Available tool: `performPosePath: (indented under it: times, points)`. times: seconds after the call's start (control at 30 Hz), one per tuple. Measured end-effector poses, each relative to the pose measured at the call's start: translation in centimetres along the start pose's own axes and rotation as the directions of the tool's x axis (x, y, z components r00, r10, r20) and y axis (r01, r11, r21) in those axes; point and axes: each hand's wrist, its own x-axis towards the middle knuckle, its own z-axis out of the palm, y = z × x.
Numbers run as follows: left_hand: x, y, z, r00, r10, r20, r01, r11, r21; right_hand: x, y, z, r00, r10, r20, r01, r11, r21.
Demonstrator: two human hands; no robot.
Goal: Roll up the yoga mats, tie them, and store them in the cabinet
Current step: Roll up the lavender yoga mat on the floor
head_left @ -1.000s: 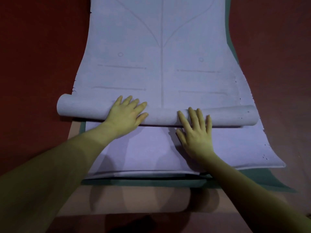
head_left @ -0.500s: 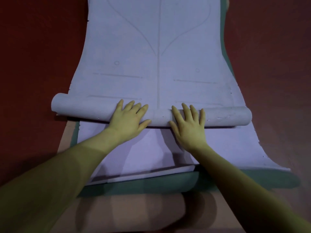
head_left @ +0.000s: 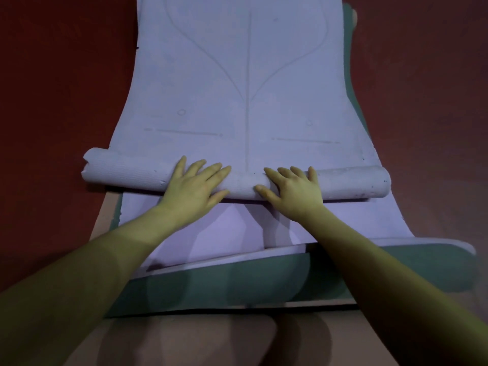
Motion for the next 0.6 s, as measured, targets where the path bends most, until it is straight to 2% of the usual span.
performPosePath:
  times: [0.07, 0.13, 0.2, 0.27, 0.37, 0.43, 0.53, 0.57, 0.6]
  points:
    - [1.0, -0.1, -0.6, 0.991, -0.014, 0.131, 0.017, 1.0, -0.021, 0.9, 0.2, -0.3, 1.0, 0.004, 0.03, -0.003, 1.0, -0.023]
    - [2.0, -0.4, -0.7, 0.978, -0.051, 0.201, 0.056, 0.998, -0.017, 1.6, 0.3, -0.3, 1.0, 0.006, 0.028, -0.004, 0.998, -0.07]
    - [2.5, -0.6, -0.5, 0.967, -0.085, 0.241, 0.084, 0.996, 0.014, 1.4, 0.3, 0.3, 0.995, -0.032, -0.091, 0.023, 0.995, -0.1]
    - [2.8, -0.7, -0.5, 0.96, -0.085, 0.268, 0.085, 0.996, 0.011, 0.1, 0.5, 1.6, 0.958, -0.106, -0.267, 0.077, 0.99, -0.118]
    - [3.2, -0.9, -1.0, 0.947, -0.086, 0.31, 0.084, 0.996, 0.02, -1.5, 0.7, 3.2, 0.932, -0.133, -0.338, 0.103, 0.989, -0.105]
    - [2.9, -0.7, -0.6, 0.968, -0.09, 0.235, 0.084, 0.996, 0.033, -1.2, 0.8, 3.2, 0.941, -0.119, -0.316, 0.091, 0.991, -0.101]
    - [2.0, 0.2, 0.7, 0.998, -0.001, -0.066, 0.008, 0.994, 0.106, 0.3, 1.0, 2.2, 0.967, -0.112, -0.231, 0.095, 0.992, -0.084]
    - [1.8, 0.2, 1.3, 0.994, -0.001, -0.111, 0.017, 0.989, 0.148, 0.7, 1.0, 1.9, 0.974, -0.114, -0.194, 0.1, 0.992, -0.08]
    - [1.8, 0.1, 1.6, 0.996, -0.015, -0.092, 0.03, 0.986, 0.163, 1.0, 1.1, 1.8, 0.979, -0.111, -0.17, 0.098, 0.992, -0.084]
